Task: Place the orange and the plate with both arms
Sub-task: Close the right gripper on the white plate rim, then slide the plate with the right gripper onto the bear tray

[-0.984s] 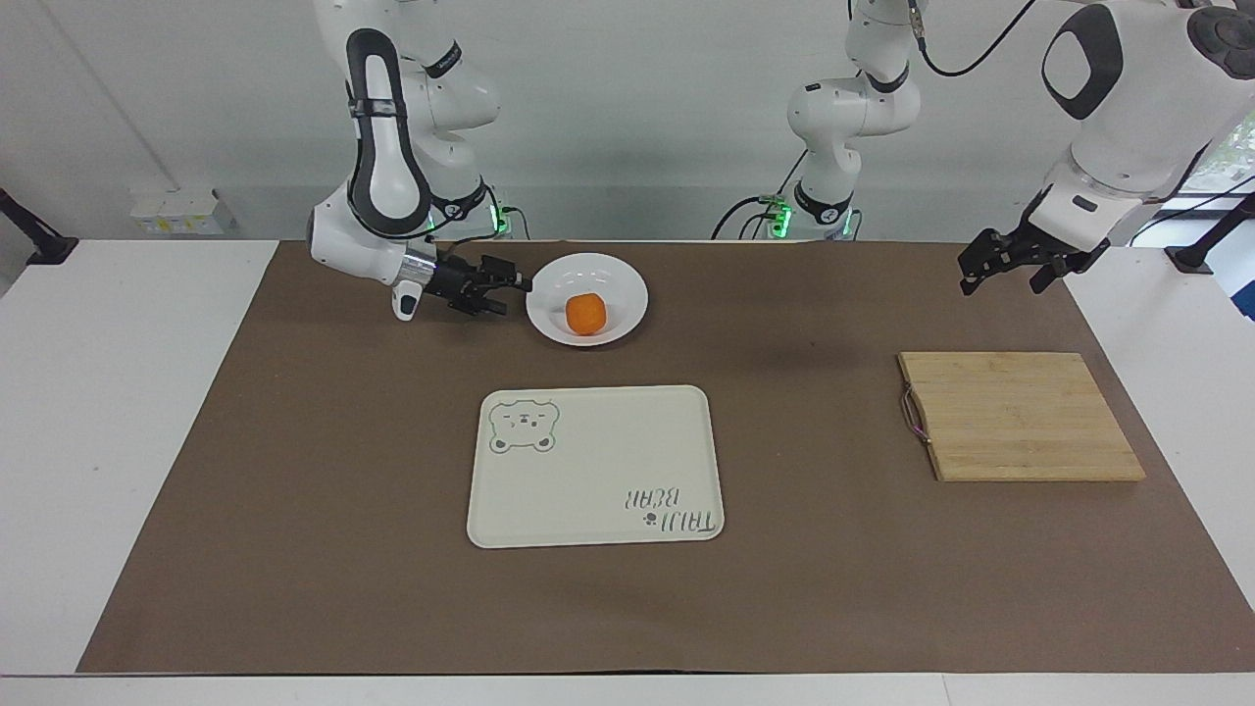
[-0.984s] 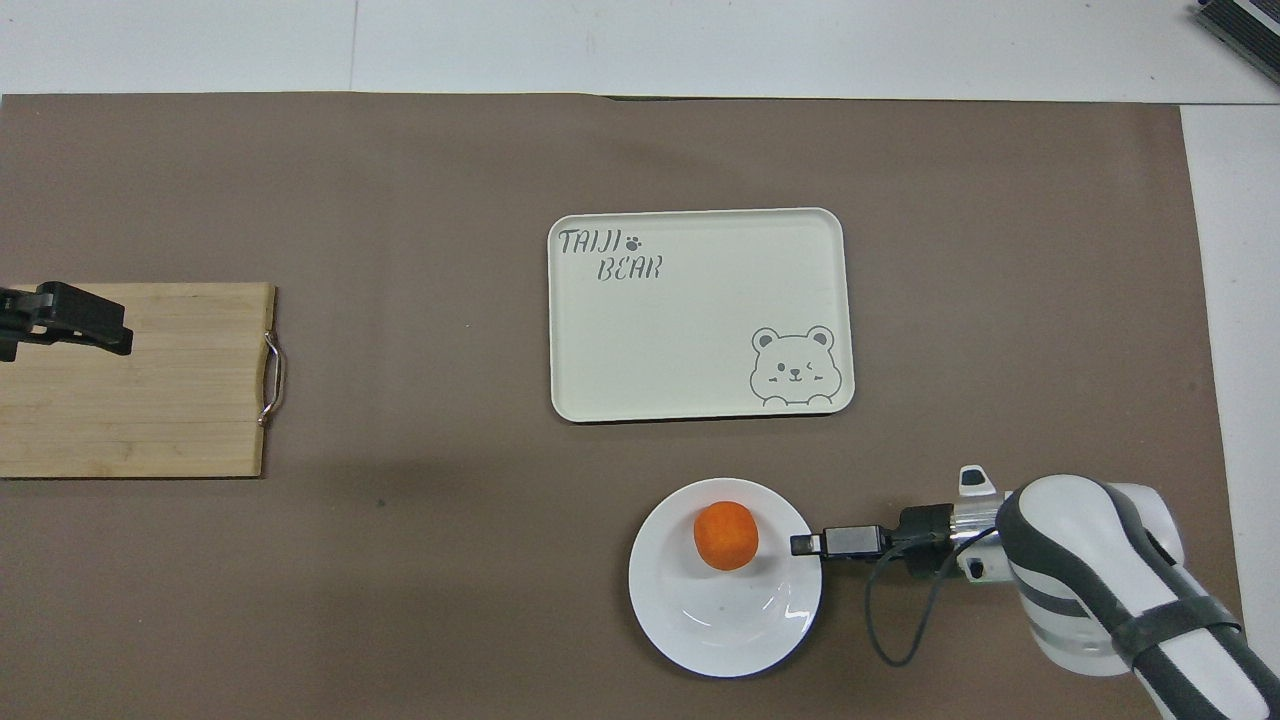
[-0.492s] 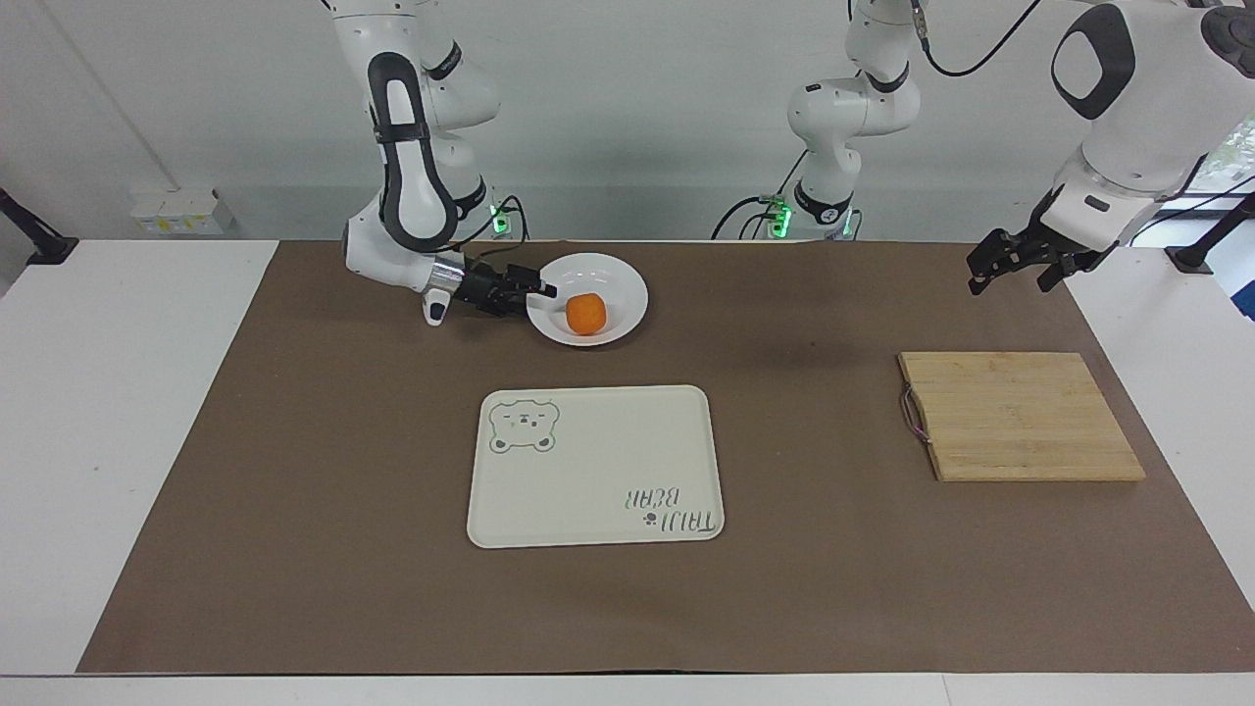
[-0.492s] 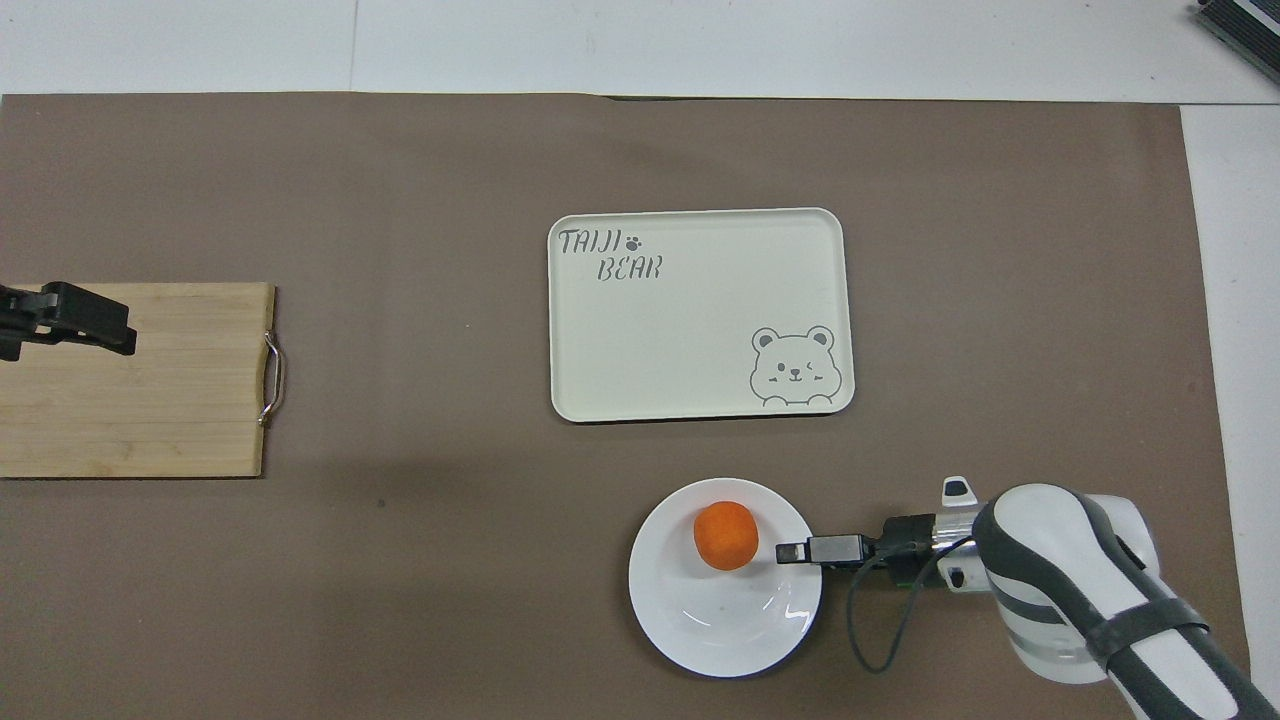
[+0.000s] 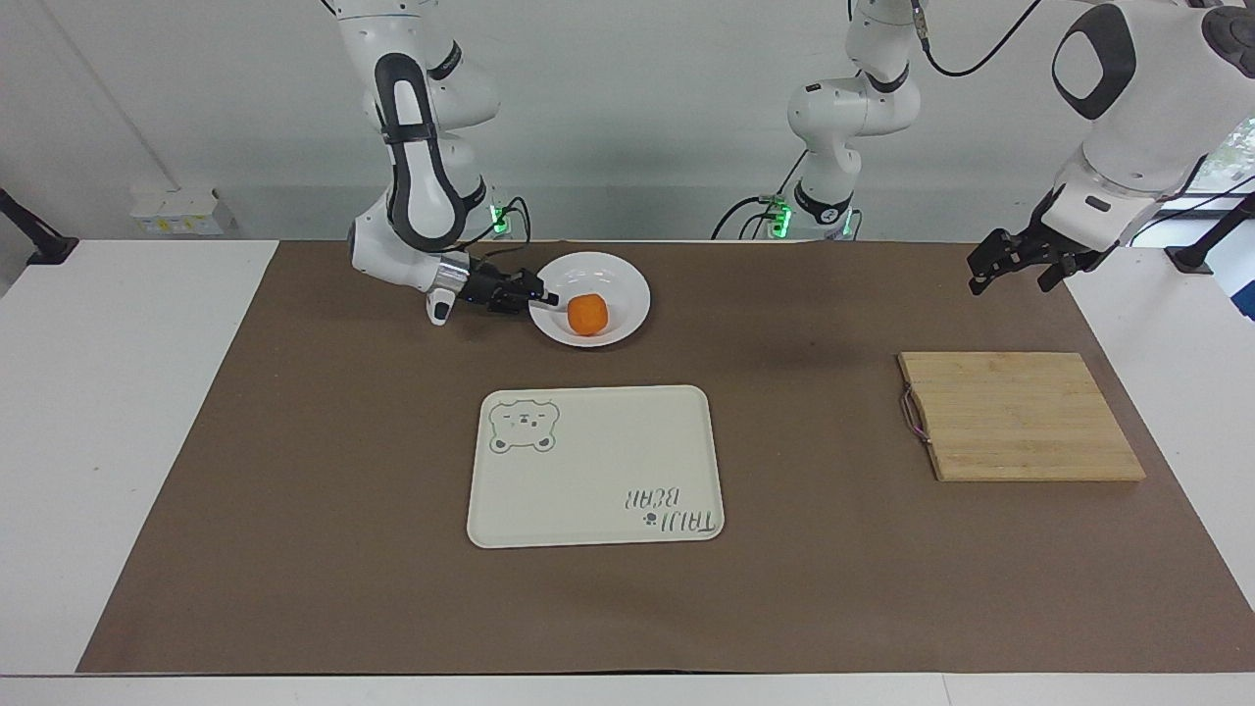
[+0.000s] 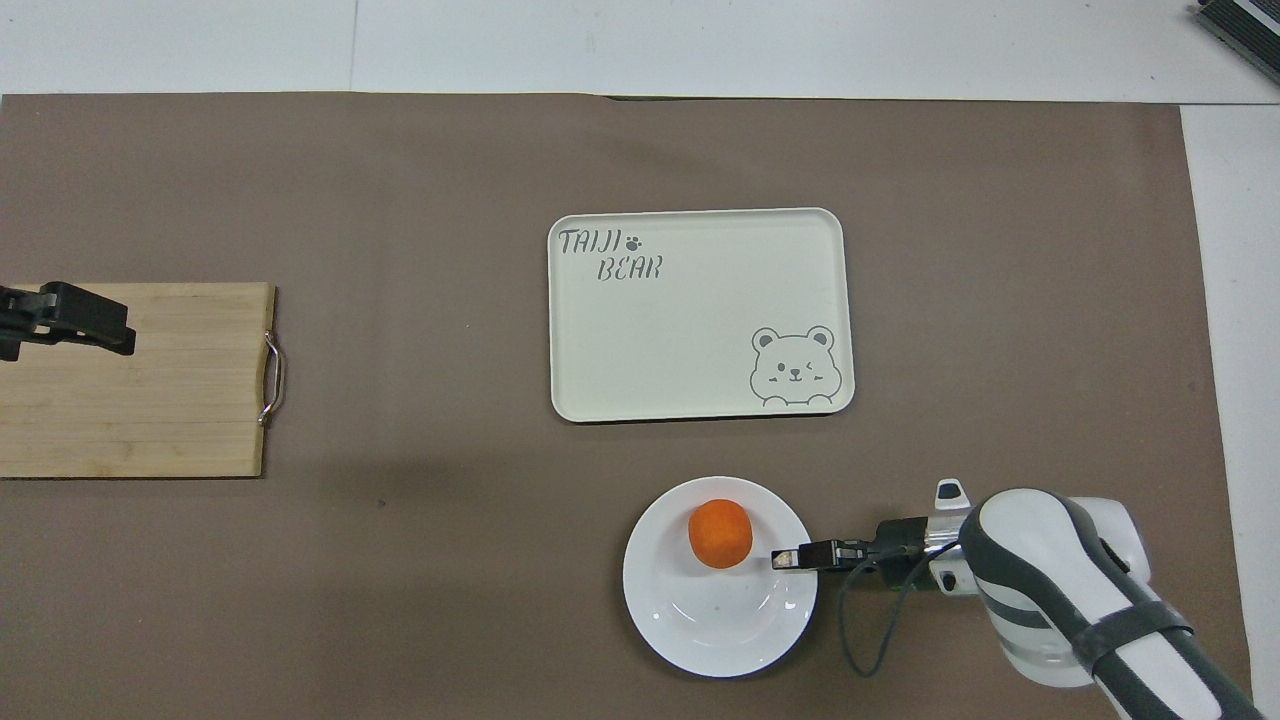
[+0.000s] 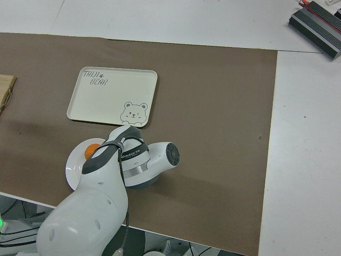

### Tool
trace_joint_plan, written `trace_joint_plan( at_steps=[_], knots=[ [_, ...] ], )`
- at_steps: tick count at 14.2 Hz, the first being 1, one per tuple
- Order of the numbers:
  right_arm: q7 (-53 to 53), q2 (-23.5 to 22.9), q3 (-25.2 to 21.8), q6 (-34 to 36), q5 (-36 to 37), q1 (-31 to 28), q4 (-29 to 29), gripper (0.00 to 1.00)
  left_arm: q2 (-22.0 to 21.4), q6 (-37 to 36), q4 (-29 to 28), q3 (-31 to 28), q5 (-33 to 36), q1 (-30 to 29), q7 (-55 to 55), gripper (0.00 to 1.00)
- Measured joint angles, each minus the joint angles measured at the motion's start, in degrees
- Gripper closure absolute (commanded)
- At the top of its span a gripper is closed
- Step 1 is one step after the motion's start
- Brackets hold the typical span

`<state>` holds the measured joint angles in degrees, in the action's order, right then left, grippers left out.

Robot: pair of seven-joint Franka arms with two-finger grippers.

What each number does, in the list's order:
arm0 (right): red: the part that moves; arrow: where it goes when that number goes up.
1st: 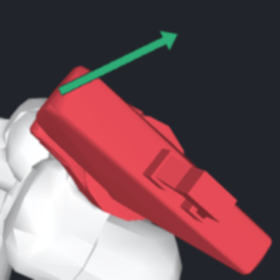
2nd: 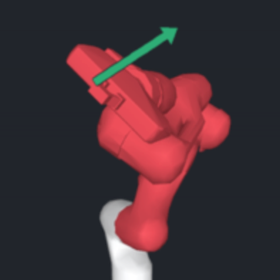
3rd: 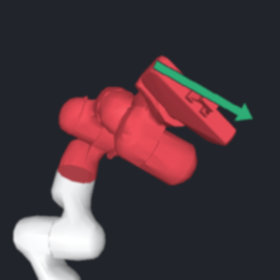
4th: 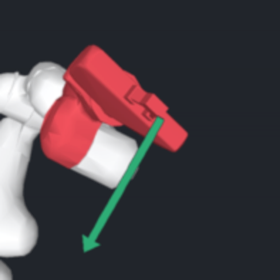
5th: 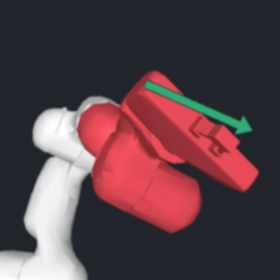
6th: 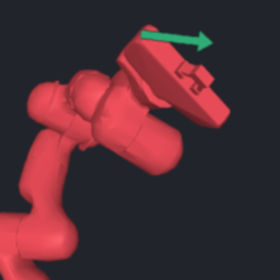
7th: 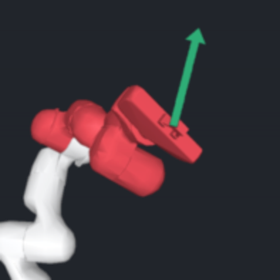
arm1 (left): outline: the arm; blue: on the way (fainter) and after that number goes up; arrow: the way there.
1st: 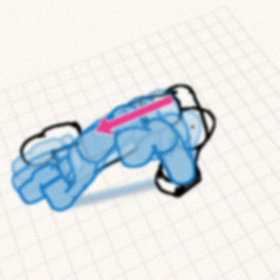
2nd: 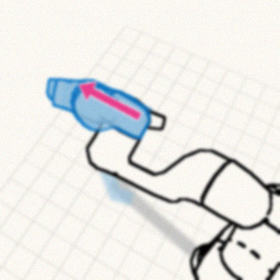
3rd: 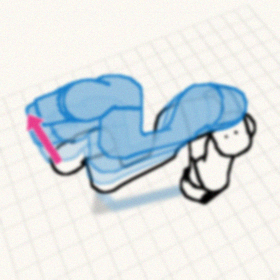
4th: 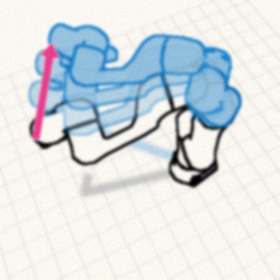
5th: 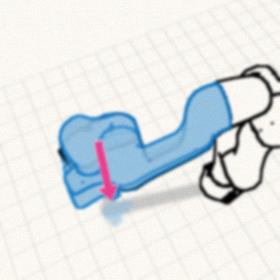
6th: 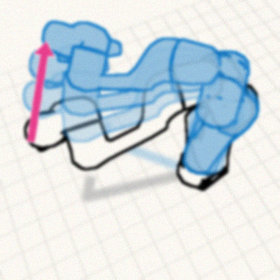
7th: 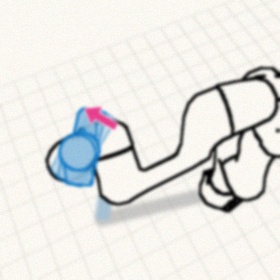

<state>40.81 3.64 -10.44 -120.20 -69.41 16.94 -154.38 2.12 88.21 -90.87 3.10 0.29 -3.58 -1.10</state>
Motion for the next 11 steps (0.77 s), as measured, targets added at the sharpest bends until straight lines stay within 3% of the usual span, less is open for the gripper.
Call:
trace_joint_plan(
  at_steps=[6, 11],
  knots=[
    [5.8, -0.4, -0.1, 0.4, -0.2, -0.1, 1.0, 1.0, 0.0, 0.0, 0.0, 0.0, 0.0, 0.0, 0.0, 0.0],
    [7.7, -1.4, -0.3, -0.2, -0.2, -0.1, 6.5, 1.0, 0.0, 0.0, 0.0, 0.0, 0.0, 0.0, 0.0, 0.0]
  ],
)
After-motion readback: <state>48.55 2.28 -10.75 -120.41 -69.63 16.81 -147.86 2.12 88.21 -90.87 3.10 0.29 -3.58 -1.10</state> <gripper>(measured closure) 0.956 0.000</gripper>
